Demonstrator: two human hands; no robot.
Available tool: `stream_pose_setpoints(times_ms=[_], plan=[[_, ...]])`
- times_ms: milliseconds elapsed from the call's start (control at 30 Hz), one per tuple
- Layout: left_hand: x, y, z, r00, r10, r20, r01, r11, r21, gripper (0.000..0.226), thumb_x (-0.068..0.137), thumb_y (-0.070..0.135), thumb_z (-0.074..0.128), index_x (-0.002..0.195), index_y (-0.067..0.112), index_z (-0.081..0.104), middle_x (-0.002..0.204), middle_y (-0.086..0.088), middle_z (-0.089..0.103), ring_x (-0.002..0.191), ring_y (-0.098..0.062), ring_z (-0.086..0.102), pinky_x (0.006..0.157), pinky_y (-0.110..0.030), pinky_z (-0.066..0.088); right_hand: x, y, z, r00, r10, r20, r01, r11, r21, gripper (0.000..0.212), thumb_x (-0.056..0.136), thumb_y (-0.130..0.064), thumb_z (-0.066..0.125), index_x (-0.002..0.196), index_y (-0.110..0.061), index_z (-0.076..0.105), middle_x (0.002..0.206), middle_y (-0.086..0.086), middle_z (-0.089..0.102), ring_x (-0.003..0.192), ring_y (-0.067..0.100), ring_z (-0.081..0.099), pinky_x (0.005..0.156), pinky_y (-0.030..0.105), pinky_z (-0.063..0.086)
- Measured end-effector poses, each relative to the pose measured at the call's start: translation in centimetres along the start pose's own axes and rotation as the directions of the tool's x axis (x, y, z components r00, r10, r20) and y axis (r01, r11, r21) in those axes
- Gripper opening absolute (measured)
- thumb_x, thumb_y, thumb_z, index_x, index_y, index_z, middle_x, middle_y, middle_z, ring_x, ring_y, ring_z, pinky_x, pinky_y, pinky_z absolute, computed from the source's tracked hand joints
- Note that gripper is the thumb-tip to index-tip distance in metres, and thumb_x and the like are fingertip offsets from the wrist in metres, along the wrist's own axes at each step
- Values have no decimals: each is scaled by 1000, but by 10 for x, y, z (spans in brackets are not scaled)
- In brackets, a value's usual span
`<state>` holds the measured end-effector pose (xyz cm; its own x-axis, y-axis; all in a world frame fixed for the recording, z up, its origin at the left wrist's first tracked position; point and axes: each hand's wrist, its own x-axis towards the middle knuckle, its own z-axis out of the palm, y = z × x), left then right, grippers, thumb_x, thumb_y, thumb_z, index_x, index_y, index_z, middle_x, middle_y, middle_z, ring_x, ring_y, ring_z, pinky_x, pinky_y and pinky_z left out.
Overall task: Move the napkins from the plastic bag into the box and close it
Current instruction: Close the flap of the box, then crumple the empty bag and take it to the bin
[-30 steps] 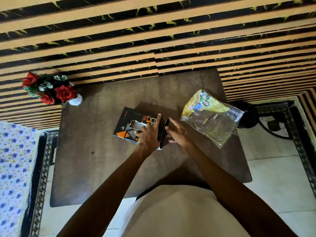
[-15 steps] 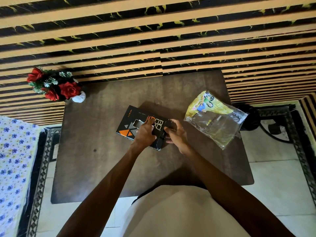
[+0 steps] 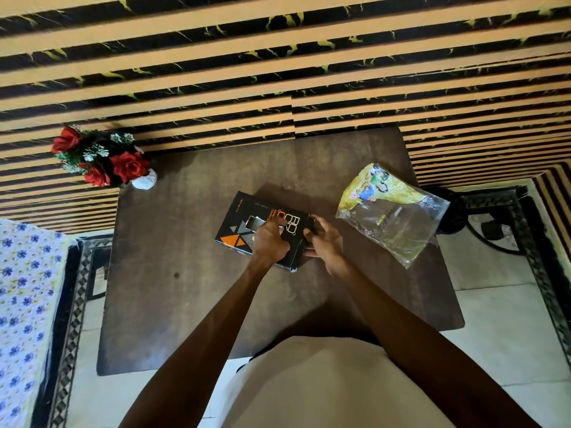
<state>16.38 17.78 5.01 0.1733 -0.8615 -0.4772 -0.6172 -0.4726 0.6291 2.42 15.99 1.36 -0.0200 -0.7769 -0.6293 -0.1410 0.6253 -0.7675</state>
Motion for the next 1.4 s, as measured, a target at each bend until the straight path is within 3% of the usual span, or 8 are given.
stream_pose_setpoints(times_ms=[133, 333, 433, 567, 733, 867, 1000, 1400], plan=[[4, -9, -9, 1000, 23, 8, -22, 1000, -22, 49, 81, -2, 65, 127, 10, 53, 125, -14, 61, 115, -28, 60, 86, -31, 53, -2, -9, 13, 994, 102, -29, -102, 995, 0, 44, 101, -29, 48, 144, -32, 42, 132, 10, 59, 103, 28, 69, 63, 34, 63], [13, -46, -50, 920, -45, -388, 85, 992, 89, 54, 79, 21, 72, 126, 14, 48, 131, -12, 44, 114, -28, 52, 92, -43, 52, -7, 0, 25, 999, 49, -18, -51, 985, -165, 35, 90, -40, 60, 121, -24, 60, 126, 10, 64, 114, 31, 63, 95, 50, 54], [18, -73, -61, 980, -110, -165, 73, 974, -216, 54, 81, 18, 72, 129, 12, 45, 124, -9, 54, 114, -25, 55, 84, -34, 53, -17, -1, 30, 997, 76, -12, -77, 989, -130, 38, 92, -32, 61, 130, -25, 56, 120, 7, 62, 110, 26, 62, 91, 50, 56], [8, -90, -66, 982, -131, -134, 50, 871, -489, 44, 84, 0, 66, 124, 8, 50, 111, 0, 60, 100, -21, 62, 69, -22, 58, -25, -3, 31, 985, 84, 149, -92, 994, 52, 59, 93, -21, 64, 146, -27, 39, 120, -3, 59, 93, 13, 62, 85, 38, 57], [-3, -115, -72, 998, -60, 29, 64, 740, -670, 75, 68, 5, 79, 134, 12, 45, 130, -4, 57, 112, -19, 59, 76, -26, 55, -14, 0, 29, 995, -12, 99, 4, 997, 76, 65, 87, -6, 68, 143, -18, 39, 135, 1, 57, 111, 15, 58, 82, 22, 51], [3, -112, -71, 986, 91, 138, 2, 831, -557, 99, 67, -17, 73, 145, 17, 22, 126, 0, 54, 112, -17, 57, 70, -17, 56, 0, -8, 32, 995, -64, 70, 72, 989, -130, 77, 74, 2, 76, 139, -14, 39, 137, 10, 53, 116, 17, 52, 78, 18, 48], [36, -97, -81, 995, 97, 2, -81, 840, -536, 88, 75, -25, 59, 146, 5, 17, 127, -6, 50, 118, -23, 49, 68, -10, 53, 25, -36, 39, 987, -37, 153, 66, 979, -194, 91, 78, -2, 72, 150, -31, 25, 137, 2, 50, 122, 23, 52, 95, 40, 51], [138, -56, -126, 976, 17, -219, -113, 894, -434, 74, 75, -12, 67, 139, 10, 37, 109, 7, 56, 102, -11, 54, 61, -4, 47, 133, -101, 68, 986, -114, 119, 140, 960, -242, 85, 82, -17, 72, 150, -27, 23, 149, 4, 43, 132, 25, 47, 105, 50, 47]])
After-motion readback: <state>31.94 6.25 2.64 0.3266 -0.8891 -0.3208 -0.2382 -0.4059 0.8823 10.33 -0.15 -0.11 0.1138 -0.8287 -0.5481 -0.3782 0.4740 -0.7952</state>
